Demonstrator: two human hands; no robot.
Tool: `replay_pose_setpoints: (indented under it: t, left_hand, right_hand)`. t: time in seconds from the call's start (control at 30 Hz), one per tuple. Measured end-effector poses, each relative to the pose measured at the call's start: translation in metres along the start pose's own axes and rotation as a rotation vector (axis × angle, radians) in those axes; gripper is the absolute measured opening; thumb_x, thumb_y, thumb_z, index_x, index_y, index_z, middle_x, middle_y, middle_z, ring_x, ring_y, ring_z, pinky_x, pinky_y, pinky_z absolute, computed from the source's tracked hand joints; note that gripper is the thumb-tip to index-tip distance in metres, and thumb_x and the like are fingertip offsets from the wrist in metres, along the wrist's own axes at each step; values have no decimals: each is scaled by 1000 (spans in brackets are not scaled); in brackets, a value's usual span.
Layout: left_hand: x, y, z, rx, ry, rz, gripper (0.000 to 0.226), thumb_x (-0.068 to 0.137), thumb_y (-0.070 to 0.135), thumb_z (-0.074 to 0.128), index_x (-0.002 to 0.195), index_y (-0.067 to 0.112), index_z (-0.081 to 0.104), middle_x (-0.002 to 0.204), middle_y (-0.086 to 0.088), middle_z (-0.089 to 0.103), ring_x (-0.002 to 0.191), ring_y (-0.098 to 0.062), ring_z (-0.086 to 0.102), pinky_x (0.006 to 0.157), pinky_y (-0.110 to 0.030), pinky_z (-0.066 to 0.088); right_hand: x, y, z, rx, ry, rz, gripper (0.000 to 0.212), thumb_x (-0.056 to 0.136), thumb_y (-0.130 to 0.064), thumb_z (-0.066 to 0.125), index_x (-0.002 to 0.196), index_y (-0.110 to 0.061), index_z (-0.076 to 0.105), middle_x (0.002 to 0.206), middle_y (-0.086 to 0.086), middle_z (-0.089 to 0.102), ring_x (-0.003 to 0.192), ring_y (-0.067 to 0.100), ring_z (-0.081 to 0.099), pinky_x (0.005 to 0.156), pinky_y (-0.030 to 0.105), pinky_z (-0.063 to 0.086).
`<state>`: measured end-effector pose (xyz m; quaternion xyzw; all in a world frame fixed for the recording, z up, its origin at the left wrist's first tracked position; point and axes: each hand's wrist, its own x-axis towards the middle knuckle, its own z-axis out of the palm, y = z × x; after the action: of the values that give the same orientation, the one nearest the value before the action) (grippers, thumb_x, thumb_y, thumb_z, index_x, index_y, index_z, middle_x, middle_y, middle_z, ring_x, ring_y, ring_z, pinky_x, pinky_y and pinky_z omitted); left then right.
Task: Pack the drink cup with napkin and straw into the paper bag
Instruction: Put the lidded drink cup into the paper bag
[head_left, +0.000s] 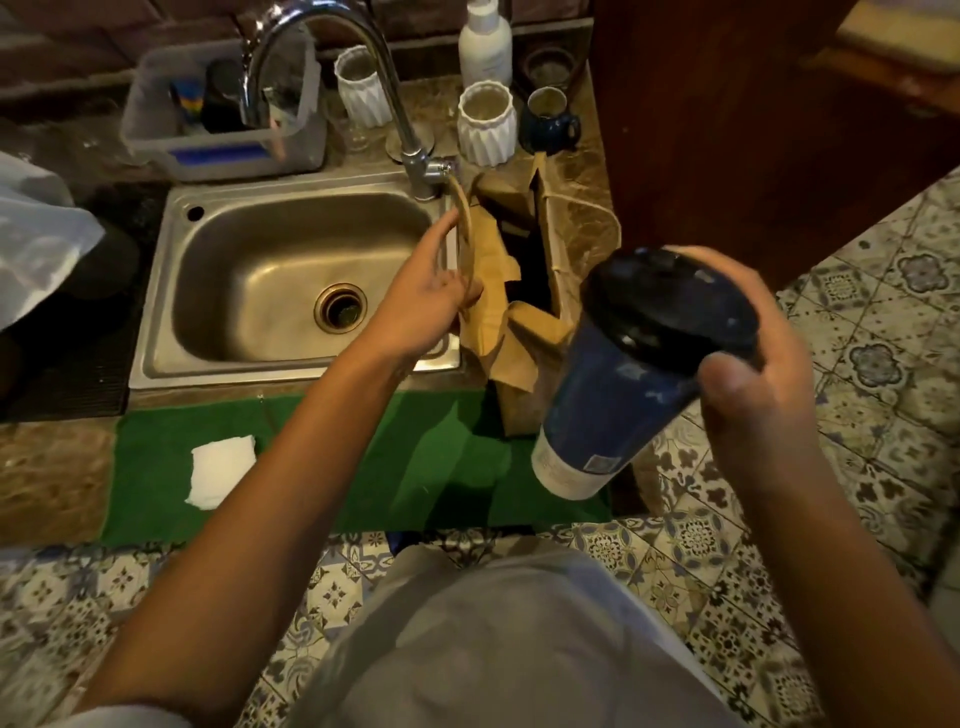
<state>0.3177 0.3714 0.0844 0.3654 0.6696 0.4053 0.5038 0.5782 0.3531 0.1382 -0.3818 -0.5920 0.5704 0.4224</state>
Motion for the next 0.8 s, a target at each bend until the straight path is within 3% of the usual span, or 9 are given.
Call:
replay_pose_setpoints:
  t: [0.07, 0.13, 0.2, 0.33, 0.43, 0.57, 0.67, 0.73, 0.8]
  left_hand:
    - [-15, -4, -4, -27, -6, 7, 70, 98, -2, 54, 155, 32, 29, 104, -17, 72, 93, -31, 66, 81, -43, 51]
    - [-32, -8, -5, -31, -29, 5, 72, 99, -5, 52, 157, 28, 25, 81, 0, 77, 80, -13, 73, 73, -24, 57]
    - [-47, -12, -4, -11, -40, 1, 71, 100, -6, 50, 158, 25, 23, 62, 14, 71, 63, 4, 68, 59, -11, 50]
    - [-64, -27, -9, -29, -81, -39, 75, 101, -2, 52, 160, 29, 18, 70, 10, 75, 71, 0, 71, 62, -12, 51]
    - [-74, -32, -12, -54, -95, -48, 75, 101, -1, 54, 160, 30, 19, 83, -8, 78, 80, -11, 74, 69, -22, 57]
    - [-87, -38, -22, -30, -37, -70, 74, 100, 1, 57, 157, 35, 24, 75, 5, 75, 80, -9, 74, 71, -25, 56]
    - [-94, -40, -31, 10, 2, -87, 77, 98, 4, 61, 155, 44, 27, 92, -12, 75, 89, -24, 75, 82, -45, 60]
    - [-97, -39, -33, 69, 39, -101, 79, 98, 3, 59, 155, 46, 26, 75, 4, 74, 72, -14, 72, 68, -34, 58]
    - [-101, -36, -32, 151, 90, -103, 81, 97, 3, 59, 153, 51, 26, 67, 4, 67, 66, -24, 69, 60, -38, 56]
  right_hand:
    - [7, 0, 0, 89, 85, -15, 47, 80, -53, 64, 120, -27, 61, 105, -18, 73, 107, 2, 68, 86, 20, 53]
    - [17, -2, 3, 173, 149, 5, 30, 85, -49, 63, 110, -32, 66, 96, -24, 74, 99, -5, 67, 84, 18, 52]
    - [25, -5, 11, 216, 191, 23, 40, 78, -65, 71, 106, -36, 71, 98, -20, 75, 104, 1, 68, 89, 27, 53]
    - [33, -1, 27, 256, 218, 59, 62, 73, -69, 73, 116, -25, 64, 108, -10, 73, 111, 13, 67, 95, 40, 52]
    - [32, 9, 36, 177, 180, 30, 78, 80, -63, 74, 136, -13, 55, 125, 2, 66, 121, 19, 63, 98, 39, 52]
    - [24, 22, 40, -168, 48, -54, 81, 78, -46, 73, 145, -10, 46, 137, 3, 58, 130, 13, 58, 103, 31, 51]
    - [20, 27, 35, -263, -80, -76, 90, 72, -49, 81, 148, -20, 43, 143, -7, 55, 134, 13, 55, 108, 40, 51]
    - [25, 24, 27, -310, -171, -56, 99, 68, -52, 84, 151, -26, 39, 142, -28, 51, 135, 6, 54, 110, 36, 49]
    - [33, 20, 19, -398, -276, -64, 103, 65, -54, 85, 153, -28, 37, 141, -36, 47, 135, 0, 52, 111, 28, 46]
